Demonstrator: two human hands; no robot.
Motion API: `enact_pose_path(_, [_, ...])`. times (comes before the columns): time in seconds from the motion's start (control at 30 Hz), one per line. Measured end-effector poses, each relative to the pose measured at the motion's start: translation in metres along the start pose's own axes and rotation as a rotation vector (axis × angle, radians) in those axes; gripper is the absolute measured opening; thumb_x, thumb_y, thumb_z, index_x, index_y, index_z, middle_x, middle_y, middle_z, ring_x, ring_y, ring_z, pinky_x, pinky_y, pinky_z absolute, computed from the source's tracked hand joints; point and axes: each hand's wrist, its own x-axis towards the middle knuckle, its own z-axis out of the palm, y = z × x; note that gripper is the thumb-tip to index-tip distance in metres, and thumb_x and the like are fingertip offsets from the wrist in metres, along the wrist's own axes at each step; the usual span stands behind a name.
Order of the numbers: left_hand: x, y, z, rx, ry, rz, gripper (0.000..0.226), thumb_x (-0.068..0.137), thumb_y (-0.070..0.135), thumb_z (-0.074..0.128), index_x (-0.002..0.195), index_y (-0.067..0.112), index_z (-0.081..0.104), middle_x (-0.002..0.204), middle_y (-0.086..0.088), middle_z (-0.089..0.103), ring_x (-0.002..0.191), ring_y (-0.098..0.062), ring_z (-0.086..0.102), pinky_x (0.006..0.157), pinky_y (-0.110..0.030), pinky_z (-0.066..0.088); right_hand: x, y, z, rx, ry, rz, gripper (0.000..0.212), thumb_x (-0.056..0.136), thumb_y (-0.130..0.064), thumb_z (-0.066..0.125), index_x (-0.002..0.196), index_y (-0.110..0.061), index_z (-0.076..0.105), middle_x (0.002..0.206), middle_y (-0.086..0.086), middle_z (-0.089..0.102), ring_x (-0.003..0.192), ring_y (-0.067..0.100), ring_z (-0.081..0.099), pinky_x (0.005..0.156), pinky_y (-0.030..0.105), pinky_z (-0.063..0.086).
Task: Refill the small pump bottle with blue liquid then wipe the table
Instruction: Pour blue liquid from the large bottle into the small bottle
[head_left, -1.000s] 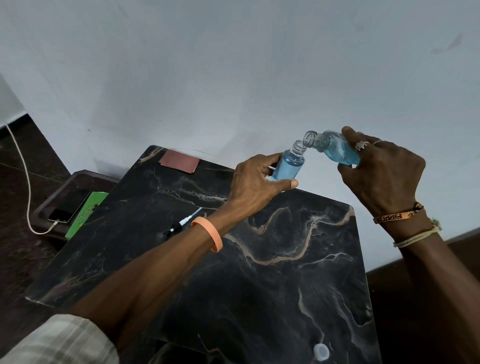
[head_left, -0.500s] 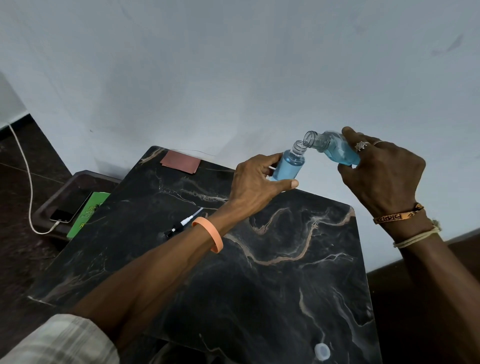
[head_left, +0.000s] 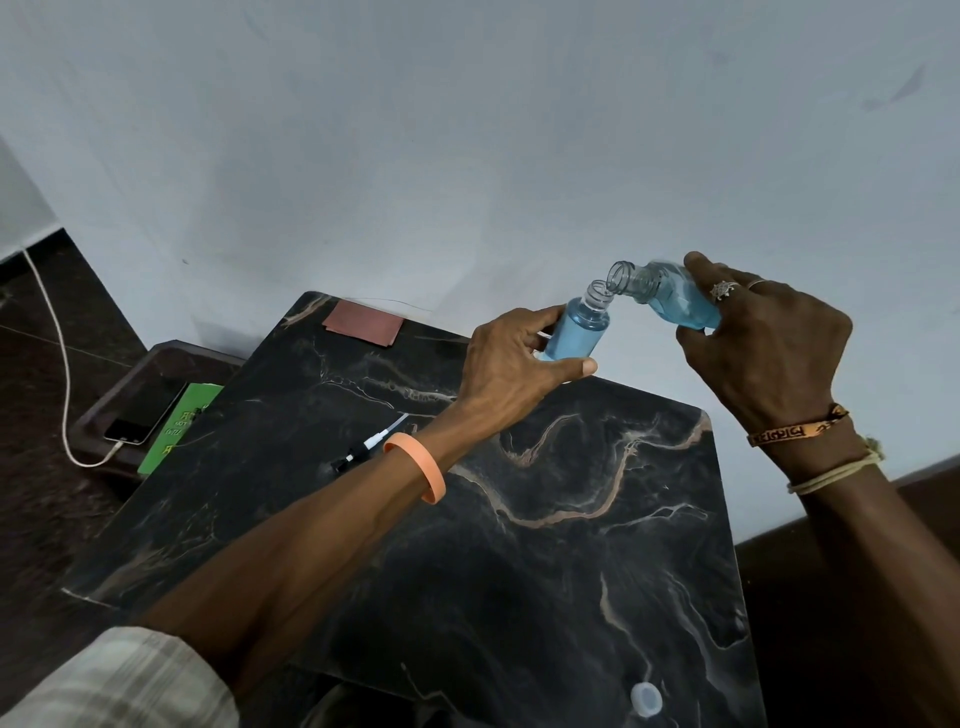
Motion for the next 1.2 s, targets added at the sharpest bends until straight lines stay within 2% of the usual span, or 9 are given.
enact_pose_path(0.8, [-0.0012,-0.0002,-0.0014,0.005,0.006,-0.003,0.061,0.068,0.043,0.089,0.124,0.028,0.069,0.1,0.007,0.075,0.082,-0.009,0.07,0.074,-0.038,0.061,-0.001,-0.0004,-0.0006,0.019,-0.008,-0.005,0.05,0.073,-0.015,0.076,0.122,-0.017,0.069,0.105,0.012,0.074,0.082,0.038,0.07,0.059,0.034,0.048])
enact_pose_path(1.2, [-0.0013,-0.0008,-0.0018,0.006,-0.007,-0.009,0.061,0.07,0.041,0.088,0.125,0.024,0.068,0.104,0.003,0.075,0.088,-0.013,0.071,0.076,-0.04,0.062,-0.0015,-0.0014,-0.0005,0.018,-0.015,0.003,0.053,0.07,-0.015,0.077,0.122,-0.017,0.069,0.106,0.012,0.074,0.081,0.038,0.07,0.059,0.031,0.045])
